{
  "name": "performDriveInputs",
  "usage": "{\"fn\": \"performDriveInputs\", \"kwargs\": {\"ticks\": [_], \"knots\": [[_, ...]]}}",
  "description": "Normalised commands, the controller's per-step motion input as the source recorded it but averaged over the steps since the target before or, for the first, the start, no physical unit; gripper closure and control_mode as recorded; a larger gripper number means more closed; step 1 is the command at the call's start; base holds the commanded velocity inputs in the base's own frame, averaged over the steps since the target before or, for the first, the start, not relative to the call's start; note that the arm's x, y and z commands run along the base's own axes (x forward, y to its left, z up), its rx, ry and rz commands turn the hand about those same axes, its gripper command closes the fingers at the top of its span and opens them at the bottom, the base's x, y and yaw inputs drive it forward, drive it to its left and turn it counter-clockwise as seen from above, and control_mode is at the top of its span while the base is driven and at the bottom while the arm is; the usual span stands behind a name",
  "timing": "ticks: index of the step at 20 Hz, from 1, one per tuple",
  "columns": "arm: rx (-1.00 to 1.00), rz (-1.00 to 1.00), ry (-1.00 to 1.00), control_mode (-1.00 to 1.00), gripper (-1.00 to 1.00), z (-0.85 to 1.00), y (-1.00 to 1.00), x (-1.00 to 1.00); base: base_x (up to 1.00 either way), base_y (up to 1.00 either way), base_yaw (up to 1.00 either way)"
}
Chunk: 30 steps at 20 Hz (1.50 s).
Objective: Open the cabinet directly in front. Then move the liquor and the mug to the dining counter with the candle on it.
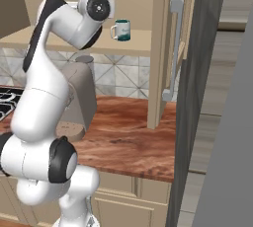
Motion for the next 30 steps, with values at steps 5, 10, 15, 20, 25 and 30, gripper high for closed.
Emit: {"fn": "performDriveInputs", "kwargs": {"ticks": [5, 10, 15, 20, 25, 30], "knots": [[0.00, 0.00, 0.00, -1.00, -1.00, 0.00, 0.00, 0.11, 0.00, 0.00, 0.00], [0.00, 0.00, 0.00, -1.00, -1.00, -0.01, 0.00, 0.22, 0.00, 0.00, 0.00], [0.00, 0.00, 0.00, -1.00, -1.00, -0.05, 0.00, 0.39, 0.00, 0.00, 0.00], [0.00, 0.00, 0.00, -1.00, -1.00, 0.00, 0.00, 0.28, 0.00, 0.00, 0.00], [0.00, 0.00, 0.00, -1.00, -1.00, 0.00, 0.00, 0.24, 0.00, 0.00, 0.00], [0.00, 0.00, 0.00, -1.00, -1.00, 0.00, 0.00, 0.21, 0.00, 0.00, 0.00]]}}
